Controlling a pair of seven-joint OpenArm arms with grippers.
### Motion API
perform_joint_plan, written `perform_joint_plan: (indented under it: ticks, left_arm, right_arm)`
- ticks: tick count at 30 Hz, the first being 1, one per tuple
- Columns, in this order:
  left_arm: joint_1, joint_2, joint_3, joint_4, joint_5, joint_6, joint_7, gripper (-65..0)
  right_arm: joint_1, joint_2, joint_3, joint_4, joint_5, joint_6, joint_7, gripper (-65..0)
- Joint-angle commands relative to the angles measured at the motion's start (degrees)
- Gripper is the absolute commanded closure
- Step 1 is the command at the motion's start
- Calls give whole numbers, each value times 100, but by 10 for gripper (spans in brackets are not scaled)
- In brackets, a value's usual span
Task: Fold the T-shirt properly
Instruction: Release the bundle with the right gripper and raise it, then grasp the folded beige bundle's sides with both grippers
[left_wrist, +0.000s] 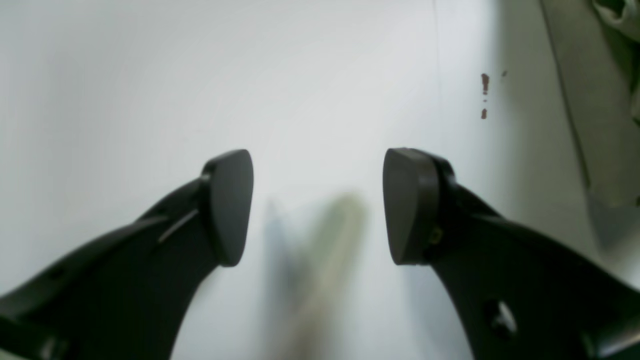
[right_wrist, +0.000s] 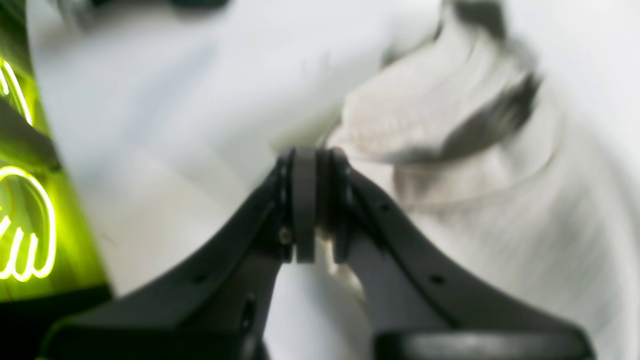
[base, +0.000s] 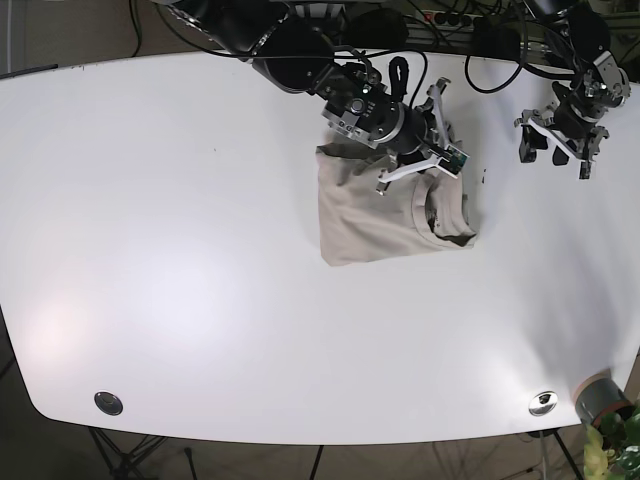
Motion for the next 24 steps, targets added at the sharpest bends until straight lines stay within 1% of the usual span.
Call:
perform_joint_plan:
  ticks: [1, 2, 8, 15, 17, 18, 19, 21, 24]
  left_arm:
    - [-24, -101, -29, 110, -91, -8, -94, -383]
    - [-24, -101, -29, 118, -91, -8, -94, -383]
    - [-24, -101, -29, 154, -91, -8, -85, -383]
    - [-24, -101, -29, 162, -91, -8, -94, -383]
    - [-33, -101, -29, 162, -99, -8, -94, -383]
    - [-51, -101, -20, 162, -99, -8, -94, -383]
    - [-51, -101, -20, 162, -99, -8, -94, -383]
    - [-59, -101, -20, 162, -99, -8, -103, -383]
    - [-130, -101, -3, 171, -99, -8, -112, -383]
  right_arm:
    - [70, -253, -5, 142, 9, 39, 55, -29]
    - [78, -287, -5, 133, 9, 39, 55, -29]
    - [122, -287, -31, 107, 18, 39, 55, -29]
    - [193, -287, -40, -192, 18, 39, 99, -35]
    - [193, -287, -40, -201, 141, 39, 99, -35]
    - [210, -287, -40, -201, 290, 39, 99, -38]
    - [228, -287, -31, -201, 466, 39, 91, -55]
    - [254, -287, -31, -201, 739, 39, 91, -119]
    - [281, -287, -5, -175, 1152, 39, 82, -252]
